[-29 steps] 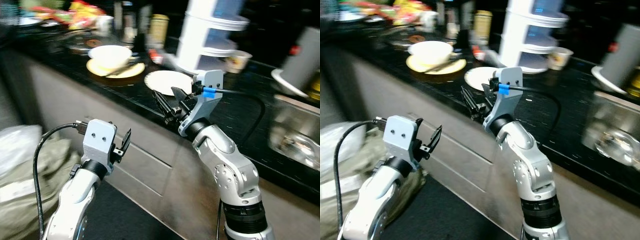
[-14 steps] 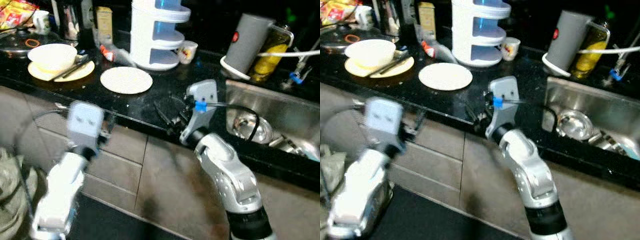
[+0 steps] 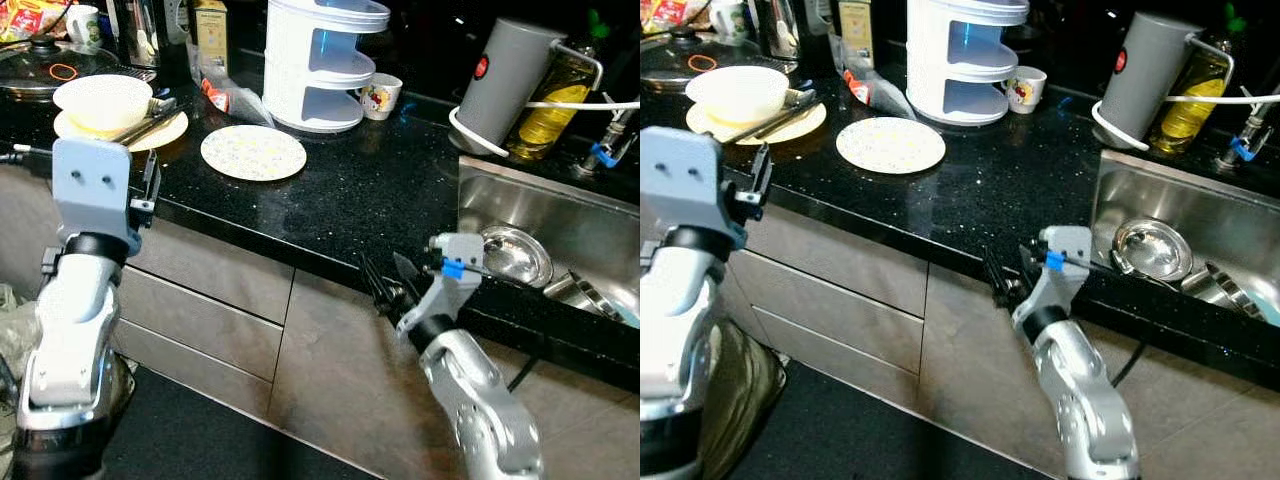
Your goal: Kitchen organization
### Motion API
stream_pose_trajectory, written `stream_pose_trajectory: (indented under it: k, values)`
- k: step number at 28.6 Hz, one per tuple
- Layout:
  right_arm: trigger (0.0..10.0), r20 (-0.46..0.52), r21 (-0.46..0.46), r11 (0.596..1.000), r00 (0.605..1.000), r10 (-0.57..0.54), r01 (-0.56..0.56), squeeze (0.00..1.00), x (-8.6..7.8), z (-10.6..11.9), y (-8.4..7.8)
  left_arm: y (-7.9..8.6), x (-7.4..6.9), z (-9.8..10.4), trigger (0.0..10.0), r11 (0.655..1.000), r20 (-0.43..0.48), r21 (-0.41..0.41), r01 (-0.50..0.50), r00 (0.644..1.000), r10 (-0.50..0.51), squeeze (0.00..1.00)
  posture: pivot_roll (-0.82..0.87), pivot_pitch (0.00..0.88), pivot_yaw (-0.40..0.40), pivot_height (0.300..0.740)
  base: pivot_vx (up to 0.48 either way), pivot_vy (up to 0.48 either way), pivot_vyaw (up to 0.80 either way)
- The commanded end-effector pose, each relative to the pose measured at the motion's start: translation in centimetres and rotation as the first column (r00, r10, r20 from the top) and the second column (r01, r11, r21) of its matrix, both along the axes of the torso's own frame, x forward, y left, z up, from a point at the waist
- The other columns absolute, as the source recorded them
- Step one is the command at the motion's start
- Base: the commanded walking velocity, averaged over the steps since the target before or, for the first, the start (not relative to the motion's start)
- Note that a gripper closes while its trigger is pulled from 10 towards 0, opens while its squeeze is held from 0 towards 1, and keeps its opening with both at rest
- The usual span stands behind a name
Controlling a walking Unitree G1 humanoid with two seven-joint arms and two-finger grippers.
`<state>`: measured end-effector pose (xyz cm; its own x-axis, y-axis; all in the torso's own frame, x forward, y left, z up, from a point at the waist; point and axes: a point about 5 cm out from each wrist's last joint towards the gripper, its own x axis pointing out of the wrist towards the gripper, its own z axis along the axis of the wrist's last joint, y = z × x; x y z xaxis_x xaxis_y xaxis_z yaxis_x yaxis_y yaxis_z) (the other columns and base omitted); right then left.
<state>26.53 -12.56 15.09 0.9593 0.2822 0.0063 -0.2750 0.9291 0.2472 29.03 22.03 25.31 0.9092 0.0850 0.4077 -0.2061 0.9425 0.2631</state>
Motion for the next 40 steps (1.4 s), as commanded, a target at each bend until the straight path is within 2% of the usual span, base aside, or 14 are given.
stream_pose_trajectory:
  k: [1, 4, 9, 11, 14, 23, 24, 29, 33, 40]
  values:
    - [10.0, 0.02, 0.003, 1.0, 1.0, -0.01, 0.01, 0.0, -0.3, 0.4, -0.1, 0.1, 0.6, -0.1, 10.0, 0.999, -0.01, -0.039, 0.015, 1.0, -0.015, 0.0, 0.11, 0.007, -0.133, 0.74, 0.0, 0.0, 0.0]
    - [10.0, 0.047, 0.04, 0.998, 0.998, 0.042, -0.044, 0.0, -0.7, 0.8, 0.6, 0.2, 1.8, -0.1, 10.0, 0.992, -0.022, -0.122, 0.04, 0.999, -0.043, 0.0, 0.1, 0.006, -0.134, 0.74, 0.0, 0.0, -0.4]
    - [10.0, 0.087, 0.115, 0.987, 0.991, 0.102, -0.111, 0.0, -1.1, 1.4, 1.2, 0.3, 2.6, 0.2, 10.0, 0.984, -0.023, -0.17, 0.058, 0.998, -0.062, 0.0, 0.1, 0.007, -0.135, 0.74, 0.0, 0.0, -0.32]
    - [10.0, 0.119, 0.159, 0.974, 0.983, 0.141, -0.159, 0.0, -1.3, 1.9, 1.6, 0.4, 3.0, 0.4, 10.0, 0.977, -0.019, -0.203, 0.059, 0.998, -0.065, 0.0, 0.1, 0.007, -0.135, 0.74, 0.0, 0.0, 0.0]
    - [10.0, 0.168, 0.194, 0.951, 0.963, 0.209, -0.24, 0.0, -1.8, 2.6, 2.2, 0.1, 3.3, 1.0, 10.0, 0.976, -0.002, -0.207, 0.068, 0.998, -0.07, 0.0, 0.11, 0.007, -0.132, 0.74, 0.0, 0.0, 0.0]
    - [10.0, 0.243, 0.234, 0.904, 0.922, 0.302, -0.358, 0.0, -2.0, 4.1, 2.8, -2.0, 2.9, -0.3, 10.0, 0.964, -0.017, -0.234, 0.124, 0.991, -0.132, 0.0, 0.12, 0.0, -0.129, 0.74, 0.0, 0.0, 0.0]
    - [10.0, 0.265, 0.238, 0.892, 0.909, 0.321, -0.384, 0.0, -1.8, 4.5, 3.0, -2.8, 2.8, -0.6, 10.0, 0.959, -0.022, -0.246, 0.143, 0.988, -0.153, 0.0, 0.12, 0.0, -0.126, 0.74, 0.0, 0.0, 0.0]
    - [10.0, 0.291, 0.262, 0.876, 0.899, 0.328, -0.405, 0.0, -1.7, 5.1, 2.8, -4.1, 2.4, -0.8, 10.0, 0.953, -0.017, -0.249, 0.171, 0.983, -0.18, 0.0, 0.14, 0.007, -0.133, 0.74, 0.0, 0.0, 0.0]
    - [10.0, 0.297, 0.271, 0.869, 0.895, 0.333, -0.414, 0.0, -1.8, 5.2, 2.6, -4.2, 1.9, -1.8, 10.0, 0.951, -0.041, -0.266, 0.159, 0.983, -0.176, 0.0, 0.14, 0.013, -0.143, 0.74, 0.0, 0.0, 0.0]
    - [10.0, 0.296, 0.277, 0.864, 0.893, 0.339, -0.42, 0.0, -1.5, 5.4, 2.5, -4.5, 1.4, -2.2, 10.0, 0.952, -0.05, -0.27, 0.146, 0.985, -0.165, 0.0, 0.13, 0.03, -0.173, 0.74, 0.0, 0.0, 0.0]
